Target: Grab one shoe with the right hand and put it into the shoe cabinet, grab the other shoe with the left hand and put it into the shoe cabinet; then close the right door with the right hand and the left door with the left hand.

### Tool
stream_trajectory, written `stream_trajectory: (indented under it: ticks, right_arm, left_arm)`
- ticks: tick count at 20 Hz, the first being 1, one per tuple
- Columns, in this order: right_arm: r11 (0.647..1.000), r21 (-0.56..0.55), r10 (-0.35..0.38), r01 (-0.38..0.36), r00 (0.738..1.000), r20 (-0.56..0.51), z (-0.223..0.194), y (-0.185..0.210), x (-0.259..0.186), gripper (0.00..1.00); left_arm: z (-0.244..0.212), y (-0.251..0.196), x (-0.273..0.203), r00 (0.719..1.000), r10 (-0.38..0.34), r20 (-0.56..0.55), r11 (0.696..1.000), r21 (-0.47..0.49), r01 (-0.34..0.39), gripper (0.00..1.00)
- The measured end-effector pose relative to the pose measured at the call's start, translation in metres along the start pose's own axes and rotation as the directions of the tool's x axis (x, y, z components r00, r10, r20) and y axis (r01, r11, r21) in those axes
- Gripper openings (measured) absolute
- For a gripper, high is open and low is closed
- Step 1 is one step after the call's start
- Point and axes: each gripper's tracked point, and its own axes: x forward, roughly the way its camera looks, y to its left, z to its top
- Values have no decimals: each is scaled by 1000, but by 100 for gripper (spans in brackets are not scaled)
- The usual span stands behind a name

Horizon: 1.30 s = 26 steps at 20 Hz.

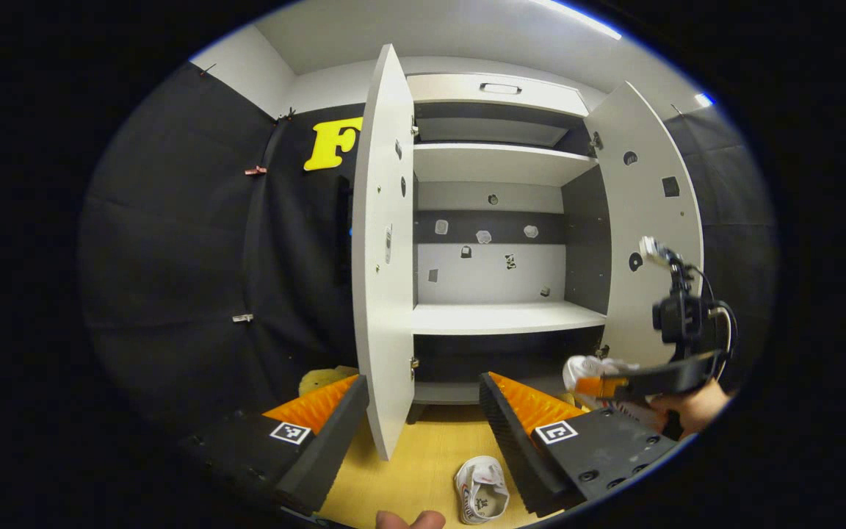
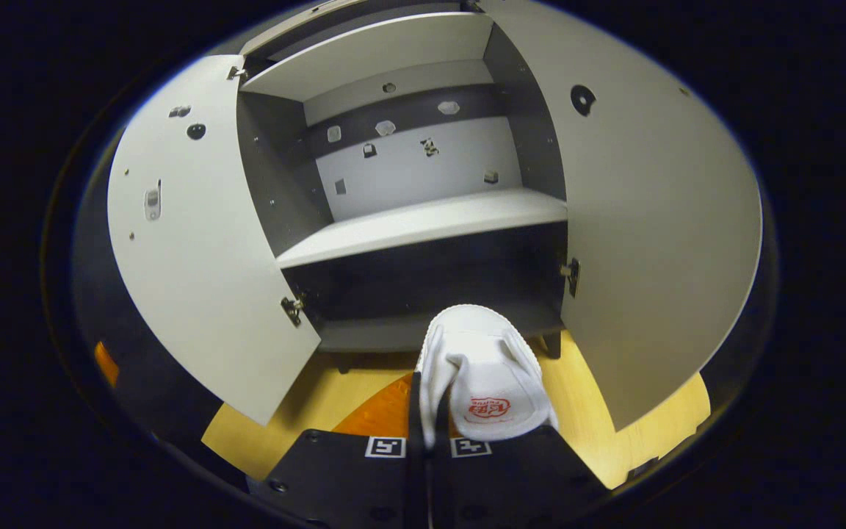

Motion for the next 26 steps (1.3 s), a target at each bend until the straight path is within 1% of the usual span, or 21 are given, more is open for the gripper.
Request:
stream_trajectory:
  ticks: [4,8,11,15,17,19,21,26]
  right_arm:
    - [999,-33,18,-15,997,74,87,15,22,2]
    - [997,-79,22,-18,998,55,142,21,70,2]
    - [996,-90,-13,18,998,64,177,12,119,2]
    - [985,-147,-82,89,995,53,199,-9,186,2]
    - [983,-154,-95,98,995,29,203,-15,218,2]
    - [982,-155,-112,108,993,-20,202,-20,250,2]
    - [978,-168,-139,127,989,-58,197,-26,271,2]
    - [969,-191,-175,155,980,-96,184,-35,308,2]
  left_arm:
    - [-4,-10,12,999,-38,-3,999,-8,38,95]
    - [-6,-14,21,999,-50,0,999,-10,50,95]
    - [-10,-17,26,998,-60,-4,998,-20,60,95]
    - [-16,-16,31,998,-61,-21,998,-21,61,95]
    - [-17,-15,32,998,-60,-28,998,-28,60,95]
    - [-19,-14,35,998,-54,-32,998,-24,53,95]
    - [-23,-12,38,998,-44,-42,999,-21,43,95]
    - [-32,-8,41,997,-24,-71,999,-46,21,95]
